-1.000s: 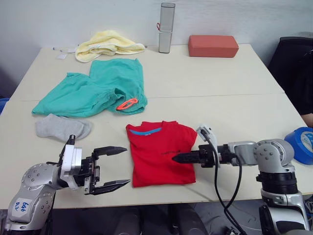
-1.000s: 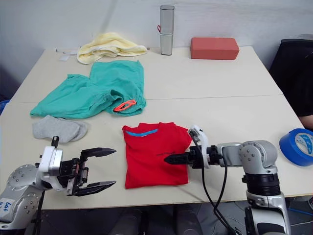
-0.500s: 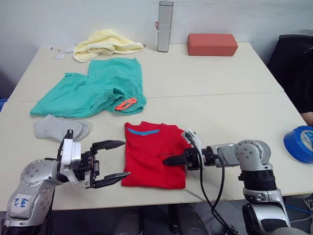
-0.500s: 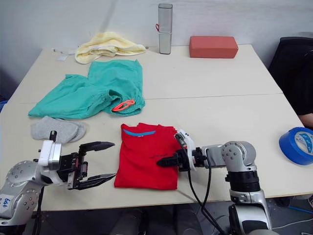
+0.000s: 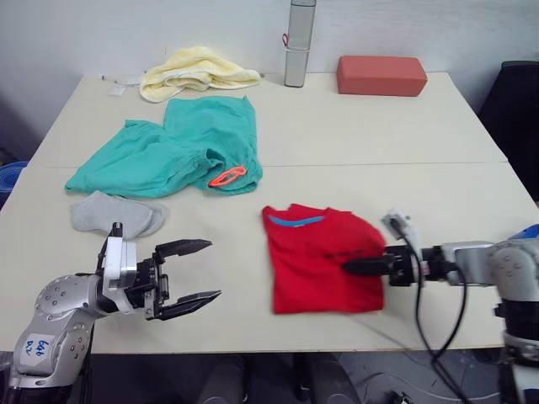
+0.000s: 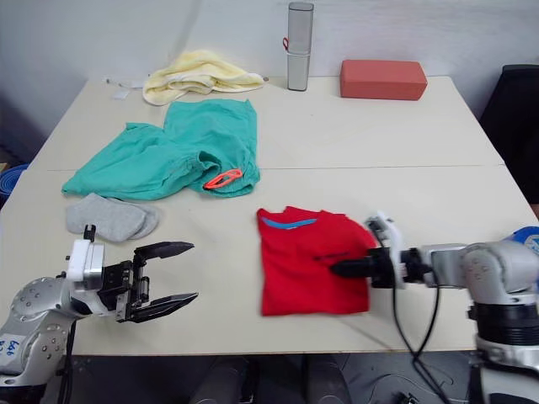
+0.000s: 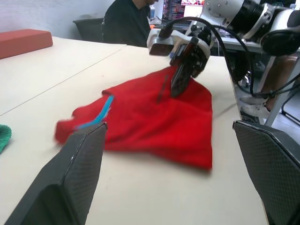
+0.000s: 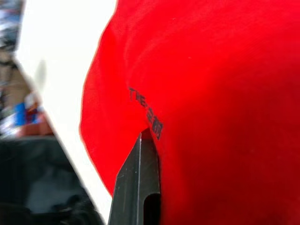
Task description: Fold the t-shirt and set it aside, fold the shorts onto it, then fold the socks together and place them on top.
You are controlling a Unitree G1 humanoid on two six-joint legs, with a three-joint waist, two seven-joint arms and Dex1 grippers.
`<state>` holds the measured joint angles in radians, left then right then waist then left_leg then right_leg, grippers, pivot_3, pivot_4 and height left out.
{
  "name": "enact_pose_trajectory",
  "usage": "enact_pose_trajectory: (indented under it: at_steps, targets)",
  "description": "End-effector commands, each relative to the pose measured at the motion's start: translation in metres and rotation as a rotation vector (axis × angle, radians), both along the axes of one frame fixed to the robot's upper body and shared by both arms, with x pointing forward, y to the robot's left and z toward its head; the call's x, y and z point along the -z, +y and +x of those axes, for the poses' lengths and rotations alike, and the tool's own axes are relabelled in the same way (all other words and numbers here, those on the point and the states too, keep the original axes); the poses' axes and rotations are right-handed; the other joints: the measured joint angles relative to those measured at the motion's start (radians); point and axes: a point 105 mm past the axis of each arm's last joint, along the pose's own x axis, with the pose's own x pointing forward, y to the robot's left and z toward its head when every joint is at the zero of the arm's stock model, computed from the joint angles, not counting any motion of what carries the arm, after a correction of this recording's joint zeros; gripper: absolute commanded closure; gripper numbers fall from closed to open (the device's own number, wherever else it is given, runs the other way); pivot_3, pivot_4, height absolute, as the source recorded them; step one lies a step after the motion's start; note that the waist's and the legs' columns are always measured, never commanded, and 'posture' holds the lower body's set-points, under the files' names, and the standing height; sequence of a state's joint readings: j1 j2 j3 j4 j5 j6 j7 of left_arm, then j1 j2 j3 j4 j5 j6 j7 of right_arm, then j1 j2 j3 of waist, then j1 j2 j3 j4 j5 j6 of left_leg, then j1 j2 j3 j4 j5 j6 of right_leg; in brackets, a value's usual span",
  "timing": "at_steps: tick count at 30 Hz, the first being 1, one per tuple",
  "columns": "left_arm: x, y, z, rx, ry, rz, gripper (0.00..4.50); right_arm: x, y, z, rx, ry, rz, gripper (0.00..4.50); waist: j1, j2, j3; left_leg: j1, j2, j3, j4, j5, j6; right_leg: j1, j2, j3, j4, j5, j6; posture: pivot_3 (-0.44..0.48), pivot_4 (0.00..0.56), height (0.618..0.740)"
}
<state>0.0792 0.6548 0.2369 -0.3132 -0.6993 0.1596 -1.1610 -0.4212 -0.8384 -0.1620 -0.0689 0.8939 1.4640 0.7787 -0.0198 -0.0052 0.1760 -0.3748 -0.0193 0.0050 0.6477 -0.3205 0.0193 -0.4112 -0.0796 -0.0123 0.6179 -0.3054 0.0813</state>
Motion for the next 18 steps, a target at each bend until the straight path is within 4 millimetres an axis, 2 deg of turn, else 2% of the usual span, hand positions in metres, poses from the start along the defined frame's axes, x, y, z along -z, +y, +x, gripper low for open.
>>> enact_pose_trajectory:
  at_steps: [1,5,9,14,18]
  targets:
    - [-0.001,-0.001,0.001,0.020,-0.029,-0.004,0.00,-0.009,-0.041,0.014,0.108,-0.069,-0.063,4.49,-0.002,0.000,0.000,0.000,0.000,0.000,0.000,0.000,0.000,0.000,0.000,0.000,0.000,0.000,0.000,0.000,0.150,0.740]
    - [0.000,-0.001,0.002,0.038,-0.034,-0.008,0.00,-0.009,-0.087,0.017,0.159,-0.088,-0.190,4.49,-0.002,0.000,0.000,0.000,0.000,0.000,0.001,0.001,0.000,0.000,0.000,0.000,0.001,0.000,0.001,0.000,0.150,0.740]
    - [0.001,-0.002,0.003,0.065,-0.038,-0.008,0.00,-0.005,-0.124,0.020,0.176,-0.098,-0.331,4.49,-0.006,0.001,0.000,0.000,0.000,0.001,0.001,0.001,0.000,0.000,0.000,0.001,0.001,0.000,0.001,0.000,0.150,0.740]
    - [0.001,-0.003,0.006,0.083,-0.046,-0.011,0.00,0.001,-0.154,0.022,0.168,-0.082,-0.454,4.49,-0.007,0.002,0.001,0.001,0.000,0.001,0.001,0.001,0.000,0.000,0.000,0.001,0.002,0.001,0.001,0.000,0.150,0.740]
    - [0.001,-0.003,0.008,0.086,-0.050,-0.011,0.00,0.001,-0.163,0.029,0.185,-0.106,-0.477,4.49,-0.006,0.002,0.001,0.001,0.000,0.001,0.002,0.001,-0.001,0.000,0.000,0.001,0.002,0.001,0.001,0.000,0.150,0.740]
